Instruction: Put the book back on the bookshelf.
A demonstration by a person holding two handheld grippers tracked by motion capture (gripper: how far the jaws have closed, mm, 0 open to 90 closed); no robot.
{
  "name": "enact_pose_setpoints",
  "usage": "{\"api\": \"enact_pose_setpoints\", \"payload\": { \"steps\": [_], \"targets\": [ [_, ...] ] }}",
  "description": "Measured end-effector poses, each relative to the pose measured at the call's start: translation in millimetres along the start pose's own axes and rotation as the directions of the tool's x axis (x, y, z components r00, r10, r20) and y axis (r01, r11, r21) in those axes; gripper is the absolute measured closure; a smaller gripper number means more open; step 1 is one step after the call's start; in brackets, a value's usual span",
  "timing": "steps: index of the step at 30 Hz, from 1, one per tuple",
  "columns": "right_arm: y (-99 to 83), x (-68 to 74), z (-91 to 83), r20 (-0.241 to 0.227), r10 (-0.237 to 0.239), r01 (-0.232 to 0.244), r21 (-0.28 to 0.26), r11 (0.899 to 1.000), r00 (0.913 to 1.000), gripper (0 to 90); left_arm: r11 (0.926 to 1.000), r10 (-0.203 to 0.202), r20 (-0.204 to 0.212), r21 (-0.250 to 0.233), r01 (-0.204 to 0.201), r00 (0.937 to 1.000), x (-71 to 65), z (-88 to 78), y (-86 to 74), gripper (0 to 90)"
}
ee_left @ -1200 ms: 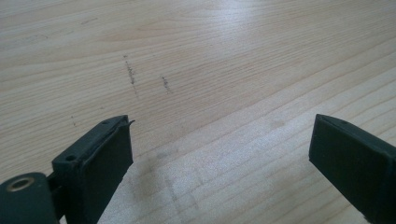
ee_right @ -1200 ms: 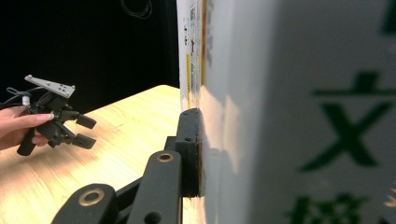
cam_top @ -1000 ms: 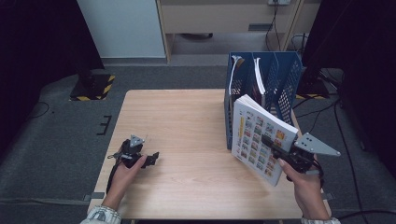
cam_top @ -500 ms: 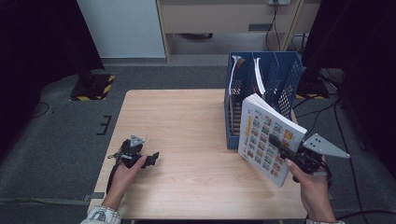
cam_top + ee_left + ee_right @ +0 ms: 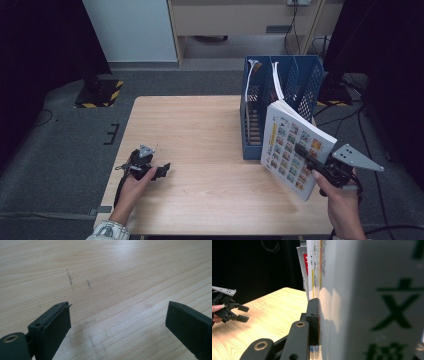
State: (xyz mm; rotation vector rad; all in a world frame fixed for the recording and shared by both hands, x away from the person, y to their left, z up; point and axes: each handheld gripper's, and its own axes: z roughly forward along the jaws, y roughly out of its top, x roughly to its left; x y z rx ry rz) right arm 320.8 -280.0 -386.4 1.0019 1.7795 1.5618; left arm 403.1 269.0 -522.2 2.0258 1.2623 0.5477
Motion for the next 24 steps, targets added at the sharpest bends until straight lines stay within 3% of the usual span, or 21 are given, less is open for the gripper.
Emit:
{"api": "enact_pose_setpoints", "payload": {
  "steps": [24],
  "targets": [
    [20.6,-12.7,-25.7,0.065,0.000,0.003,-0.042,0.999,0.9979,73.8,1.0000,-0.001,-0.008,0.007,0.001,1.0000,0.5,0.6,-0.6,5.7]
  ]
}}
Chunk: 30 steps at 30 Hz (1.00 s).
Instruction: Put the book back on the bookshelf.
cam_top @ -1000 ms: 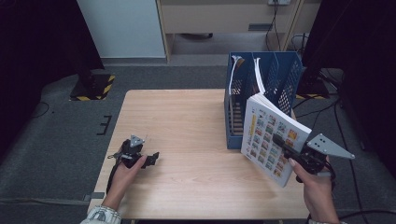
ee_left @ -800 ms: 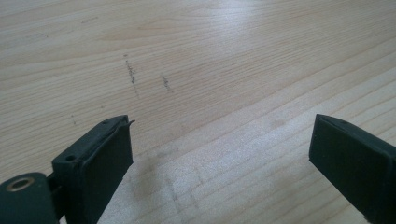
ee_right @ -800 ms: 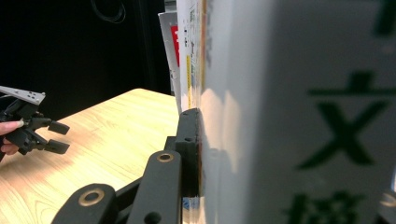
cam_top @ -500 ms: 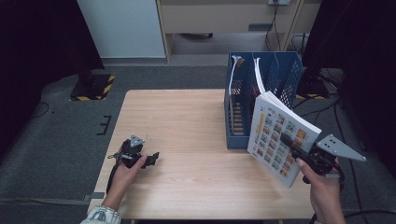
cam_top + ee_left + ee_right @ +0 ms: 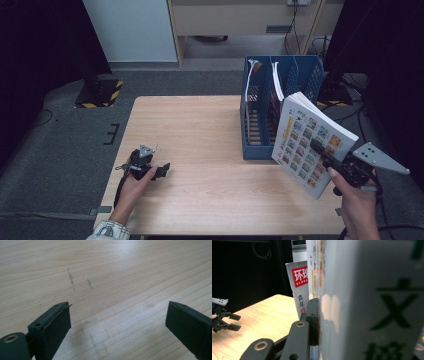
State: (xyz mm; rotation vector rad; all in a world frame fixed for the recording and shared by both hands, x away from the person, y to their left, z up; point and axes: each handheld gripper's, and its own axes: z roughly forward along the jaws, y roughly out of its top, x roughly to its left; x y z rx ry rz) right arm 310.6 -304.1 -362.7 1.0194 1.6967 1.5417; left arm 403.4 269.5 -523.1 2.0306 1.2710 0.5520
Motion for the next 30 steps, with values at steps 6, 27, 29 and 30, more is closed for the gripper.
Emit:
{"api": "enact_pose_setpoints", "payload": {
  "steps": [6,27,29,30],
  "targets": [
    [16.7,-2.0,-10.3,0.021,-0.005,0.006,-0.020,1.000,0.9998,73.8,1.0000,0.000,-0.001,-0.004,0.000,1.0000,0.6,-0.9,0.0,5.7],
    [48.9,-14.7,0.5,0.142,-0.004,0.013,-0.056,0.998,0.9899,73.8,1.0000,0.008,-0.005,0.000,-0.008,1.0000,0.4,-0.3,-0.5,5.7],
    [51.3,-18.4,5.1,0.168,0.004,0.005,-0.054,0.999,0.9858,73.8,0.9999,0.011,-0.003,-0.006,-0.011,0.9999,0.6,-0.5,-0.2,5.7],
    [52.6,-19.7,7.4,0.179,0.005,0.004,-0.051,0.999,0.9838,73.8,0.9999,0.010,-0.005,-0.005,-0.010,0.9999,0.8,-0.6,-0.2,5.7]
  ]
}}
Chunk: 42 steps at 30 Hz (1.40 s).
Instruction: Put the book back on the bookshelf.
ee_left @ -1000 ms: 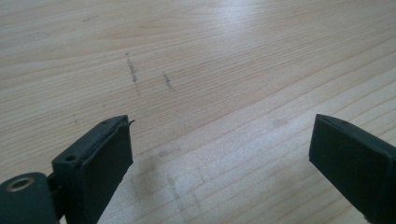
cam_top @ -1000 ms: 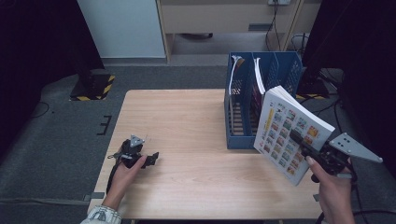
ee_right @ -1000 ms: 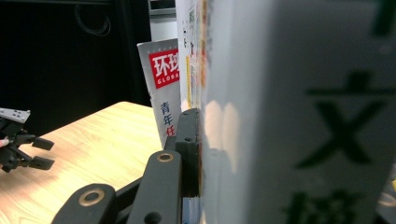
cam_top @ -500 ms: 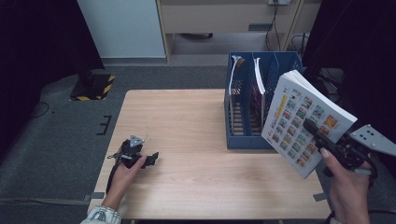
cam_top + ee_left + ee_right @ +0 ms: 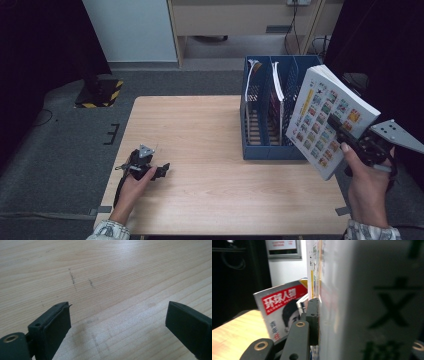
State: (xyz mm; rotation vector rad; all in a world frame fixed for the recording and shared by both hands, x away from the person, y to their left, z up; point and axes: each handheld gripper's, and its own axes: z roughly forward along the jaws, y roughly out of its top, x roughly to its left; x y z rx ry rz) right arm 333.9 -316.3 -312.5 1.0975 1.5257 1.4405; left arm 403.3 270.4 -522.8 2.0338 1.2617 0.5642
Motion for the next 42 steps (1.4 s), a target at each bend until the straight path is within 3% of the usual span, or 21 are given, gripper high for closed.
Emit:
{"api": "enact_pose_setpoints", "payload": {
  "steps": [9,15,27,42],
  "targets": [
    [2.9,-11.0,27.9,0.096,-0.016,0.015,0.018,1.000,0.9952,73.8,1.0000,0.008,-0.003,0.002,-0.008,1.0000,-0.2,-0.5,-0.3,5.7],
    [2.2,-18.4,45.2,0.137,-0.018,0.016,0.015,1.000,0.9905,73.8,1.0000,-0.001,-0.005,0.003,0.001,1.0000,0.5,-0.3,-0.8,5.8],
    [-1.2,-31.5,66.6,0.175,0.026,-0.028,0.013,1.000,0.9843,73.8,0.9999,-0.012,-0.005,-0.001,0.012,0.9999,0.8,-0.6,-1.5,5.8],
    [-3.9,-28.0,90.2,0.190,0.010,-0.014,0.018,1.000,0.9818,73.8,0.9999,-0.014,-0.008,0.000,0.014,0.9999,1.9,-1.0,-2.3,5.8]
  ]
}}
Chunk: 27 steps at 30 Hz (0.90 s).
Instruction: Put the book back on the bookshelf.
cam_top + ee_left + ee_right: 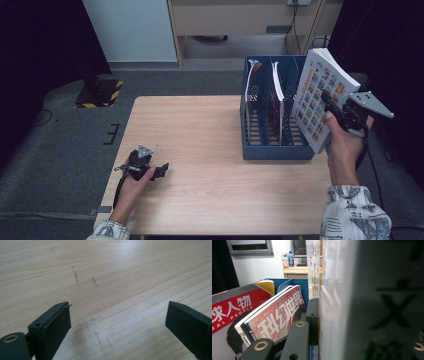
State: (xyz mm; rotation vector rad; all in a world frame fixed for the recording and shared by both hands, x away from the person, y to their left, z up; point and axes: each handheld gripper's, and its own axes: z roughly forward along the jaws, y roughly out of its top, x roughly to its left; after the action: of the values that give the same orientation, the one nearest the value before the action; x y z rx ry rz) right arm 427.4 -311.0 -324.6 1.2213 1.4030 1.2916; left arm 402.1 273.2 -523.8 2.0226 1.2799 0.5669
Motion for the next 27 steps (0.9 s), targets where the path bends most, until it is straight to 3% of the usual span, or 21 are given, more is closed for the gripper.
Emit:
{"api": "enact_pose_setpoints", "payload": {
  "steps": [7,16,27],
  "targets": [
    [-0.6,-1.3,10.6,0.000,0.023,-0.023,-0.011,1.000,0.9997,73.8,0.9996,0.009,-0.011,-0.025,-0.009,0.9999,-1.5,-1.3,0.9,5.8],
    [6.4,-0.3,22.8,-0.004,0.012,-0.012,-0.023,1.000,0.9999,73.8,0.9997,0.017,-0.034,-0.017,-0.018,0.9993,-1.2,0.2,-0.5,5.8],
    [2.1,5.1,37.2,0.001,0.001,-0.001,-0.022,1.000,1.0000,73.8,0.9995,0.010,-0.035,-0.028,-0.011,0.9994,-0.5,-1.4,-0.5,5.8]
  ]
}}
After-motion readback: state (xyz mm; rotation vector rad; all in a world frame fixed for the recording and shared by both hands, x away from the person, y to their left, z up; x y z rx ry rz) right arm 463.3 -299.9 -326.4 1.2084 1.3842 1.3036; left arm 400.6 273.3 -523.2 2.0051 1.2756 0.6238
